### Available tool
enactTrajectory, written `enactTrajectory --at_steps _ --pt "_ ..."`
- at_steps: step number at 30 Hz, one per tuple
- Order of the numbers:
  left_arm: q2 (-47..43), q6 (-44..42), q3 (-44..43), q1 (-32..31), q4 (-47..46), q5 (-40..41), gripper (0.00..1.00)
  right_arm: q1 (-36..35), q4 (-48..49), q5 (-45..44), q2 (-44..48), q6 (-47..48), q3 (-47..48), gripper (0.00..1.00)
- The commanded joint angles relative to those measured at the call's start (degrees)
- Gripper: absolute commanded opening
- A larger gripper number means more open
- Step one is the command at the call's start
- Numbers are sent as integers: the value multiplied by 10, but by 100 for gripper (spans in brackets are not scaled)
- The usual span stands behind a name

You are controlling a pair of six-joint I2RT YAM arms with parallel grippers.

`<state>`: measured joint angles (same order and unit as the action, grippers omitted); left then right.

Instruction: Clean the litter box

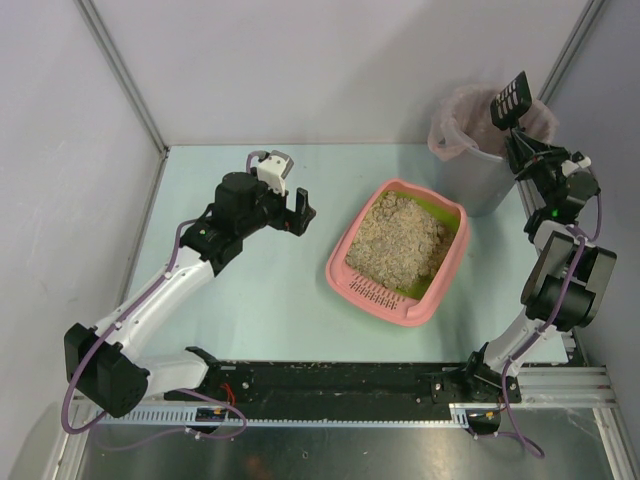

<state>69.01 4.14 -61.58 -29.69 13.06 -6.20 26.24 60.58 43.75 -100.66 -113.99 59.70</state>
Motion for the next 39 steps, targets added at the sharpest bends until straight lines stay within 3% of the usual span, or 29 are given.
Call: enactTrajectory --at_steps 1,9,17,20,25,32,39 --pt "-2 5 1 4 -9 -6 100 -1 27 -18 -3 -132 -7 0" --pt "1 9 1 4 -10 -10 100 -5 64 -22 50 -139 -6 0" --pt "0 10 0 4 -9 -13 100 1 3 -23 125 -96 -1 0" --pt "0 12 0 4 -9 -16 100 7 -76 -23 153 -46 -3 0" --pt "-4 12 0 4 -9 -16 100 15 -118 -13 135 -21 -17 0" --pt "-3 10 0 4 -9 -11 100 26 -100 -9 75 -20 -55 0" --pt "0 10 1 4 -9 -11 100 36 -85 -12 72 -30 -75 0"
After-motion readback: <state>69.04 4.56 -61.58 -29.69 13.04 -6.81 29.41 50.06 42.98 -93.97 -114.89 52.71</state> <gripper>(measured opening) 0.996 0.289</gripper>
